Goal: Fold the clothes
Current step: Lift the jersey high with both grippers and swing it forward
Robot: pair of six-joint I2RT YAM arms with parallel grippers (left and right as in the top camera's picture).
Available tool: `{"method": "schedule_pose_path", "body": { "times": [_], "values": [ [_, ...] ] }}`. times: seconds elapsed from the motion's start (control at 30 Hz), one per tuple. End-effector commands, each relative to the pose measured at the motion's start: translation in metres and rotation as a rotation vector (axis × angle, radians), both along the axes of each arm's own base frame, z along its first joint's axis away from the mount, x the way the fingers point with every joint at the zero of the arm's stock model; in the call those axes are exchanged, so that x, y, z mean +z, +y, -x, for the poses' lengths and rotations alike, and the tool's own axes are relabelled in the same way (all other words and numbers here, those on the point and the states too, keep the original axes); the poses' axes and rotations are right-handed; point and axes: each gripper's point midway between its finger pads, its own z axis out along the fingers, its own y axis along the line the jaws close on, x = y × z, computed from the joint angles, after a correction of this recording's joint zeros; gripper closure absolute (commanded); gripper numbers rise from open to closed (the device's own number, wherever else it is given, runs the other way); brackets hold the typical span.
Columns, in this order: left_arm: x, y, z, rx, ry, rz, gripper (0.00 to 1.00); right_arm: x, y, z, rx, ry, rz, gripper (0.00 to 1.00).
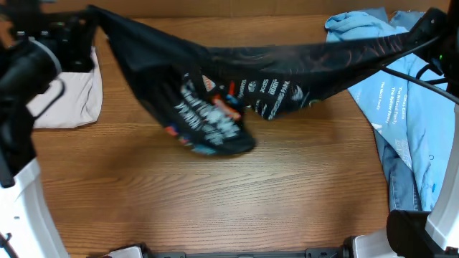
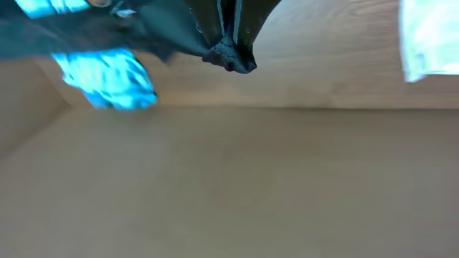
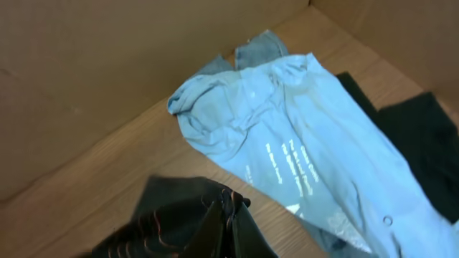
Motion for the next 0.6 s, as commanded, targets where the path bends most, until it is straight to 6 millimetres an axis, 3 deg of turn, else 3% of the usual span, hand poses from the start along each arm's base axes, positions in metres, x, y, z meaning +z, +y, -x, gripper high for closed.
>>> {"method": "schedule_pose_path", "body": {
  "times": [0.0, 0.17, 0.4, 0.57],
  "values": [
    [0.015, 0.031, 0.003, 0.085, -0.035, 0.011, 0.96, 0.025, -0.01, 0.021, -0.081, -0.104, -0.048, 0.96],
    [0.033, 0.045, 0.015, 0.079, -0.081, 0.072, 0.96, 0.045, -0.009, 0.035, -0.061, -0.158, -0.025, 0.96],
    [0.058, 0.029, 0.031, -0.01, -0.155, 0.072, 0.96, 0.065, 0.002, 0.066, -0.01, -0.22, -0.049, 0.96],
    [0.074, 0.017, 0.054, -0.027, -0.209, 0.047, 0.96, 0.078, 0.007, 0.088, 0.018, -0.261, -0.043, 0.96]
  ]
}}
